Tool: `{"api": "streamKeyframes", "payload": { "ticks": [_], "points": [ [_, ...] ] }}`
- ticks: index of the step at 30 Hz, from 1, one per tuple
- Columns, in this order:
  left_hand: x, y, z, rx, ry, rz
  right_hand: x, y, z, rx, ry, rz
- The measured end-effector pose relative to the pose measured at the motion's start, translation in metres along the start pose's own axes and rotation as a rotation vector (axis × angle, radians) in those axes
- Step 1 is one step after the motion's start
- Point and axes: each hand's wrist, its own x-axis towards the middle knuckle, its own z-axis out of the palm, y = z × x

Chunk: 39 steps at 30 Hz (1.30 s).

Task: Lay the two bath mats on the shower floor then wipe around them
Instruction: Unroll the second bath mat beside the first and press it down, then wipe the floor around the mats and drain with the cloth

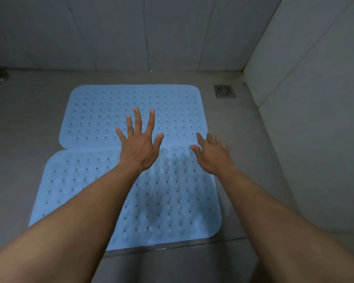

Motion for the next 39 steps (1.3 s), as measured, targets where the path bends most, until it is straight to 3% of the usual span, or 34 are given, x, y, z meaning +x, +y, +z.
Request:
{"api": "streamKeyframes", "payload": {
  "ticks": [20,29,39],
  "points": [
    [0.115,0.252,-0.552,0.031,-0.117,0.191,-0.088,-0.040,-0.603,0.082,0.244,0.065],
    [0.216,0.325,-0.718,0.039,0.011,0.380,-0.094,-0.045,-0.804,0.085,0.484,0.151],
    [0.312,0.445,-0.838,-0.136,0.079,0.751,-0.122,-0.015,-0.952,0.073,0.772,0.371]
  ]
}}
